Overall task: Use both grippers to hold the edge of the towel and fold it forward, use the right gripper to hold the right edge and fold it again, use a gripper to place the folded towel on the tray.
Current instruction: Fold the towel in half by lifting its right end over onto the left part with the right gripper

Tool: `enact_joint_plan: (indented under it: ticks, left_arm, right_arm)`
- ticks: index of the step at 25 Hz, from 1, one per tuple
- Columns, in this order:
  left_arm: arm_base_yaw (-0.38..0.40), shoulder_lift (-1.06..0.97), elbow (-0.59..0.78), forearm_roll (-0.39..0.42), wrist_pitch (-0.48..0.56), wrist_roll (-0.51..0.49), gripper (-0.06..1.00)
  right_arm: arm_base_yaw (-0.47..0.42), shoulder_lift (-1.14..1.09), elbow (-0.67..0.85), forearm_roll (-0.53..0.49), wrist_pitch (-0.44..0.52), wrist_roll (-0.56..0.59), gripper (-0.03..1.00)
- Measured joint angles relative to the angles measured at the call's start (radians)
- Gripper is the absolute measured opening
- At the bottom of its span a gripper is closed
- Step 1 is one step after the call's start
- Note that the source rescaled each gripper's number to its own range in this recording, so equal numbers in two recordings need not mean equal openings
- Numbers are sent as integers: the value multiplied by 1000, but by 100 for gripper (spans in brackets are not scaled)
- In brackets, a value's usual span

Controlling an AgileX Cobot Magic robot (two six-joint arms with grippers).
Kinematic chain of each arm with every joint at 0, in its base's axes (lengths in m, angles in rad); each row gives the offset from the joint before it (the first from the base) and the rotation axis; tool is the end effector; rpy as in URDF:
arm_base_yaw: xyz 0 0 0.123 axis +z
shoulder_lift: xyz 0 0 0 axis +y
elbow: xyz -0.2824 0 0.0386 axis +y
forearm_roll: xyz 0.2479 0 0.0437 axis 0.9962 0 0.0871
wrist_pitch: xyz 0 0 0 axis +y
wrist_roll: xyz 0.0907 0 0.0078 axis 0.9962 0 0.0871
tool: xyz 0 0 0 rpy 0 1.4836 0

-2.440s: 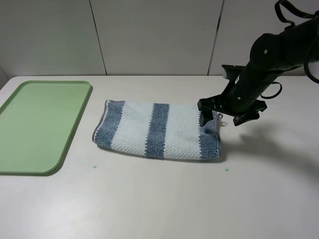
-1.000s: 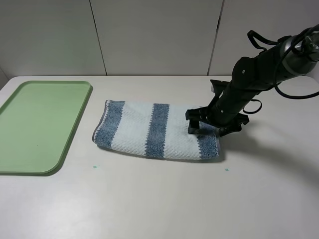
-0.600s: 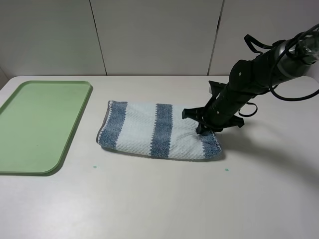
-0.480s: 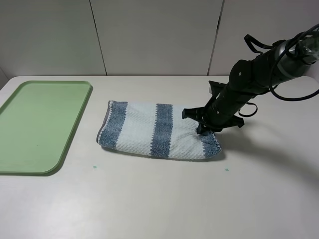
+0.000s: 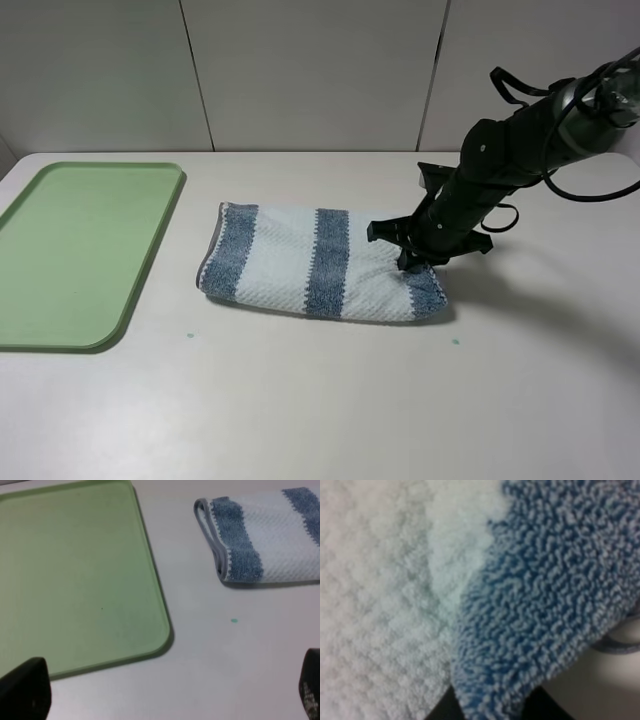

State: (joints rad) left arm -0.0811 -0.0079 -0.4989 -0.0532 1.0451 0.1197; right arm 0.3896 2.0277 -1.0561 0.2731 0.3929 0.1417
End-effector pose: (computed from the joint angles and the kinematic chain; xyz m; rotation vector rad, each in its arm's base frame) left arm -0.0057 -0.0037 0.2782 0.2047 2.0106 -0.0390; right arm 0.3316 0.1463 0.0930 -0.0154 2.8817 0.3081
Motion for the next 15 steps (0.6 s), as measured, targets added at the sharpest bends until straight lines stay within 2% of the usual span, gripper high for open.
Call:
enact_joint_plan:
  ticks: [5,15]
  left_arm:
    - [0,0,0,0,-1,0,100]
    - [0,0,0,0,-1,0,100]
  right_arm:
    - [-9,-42,5,-54,68,-2,9]
    - [-80,-142,6,-163,190,-7,9]
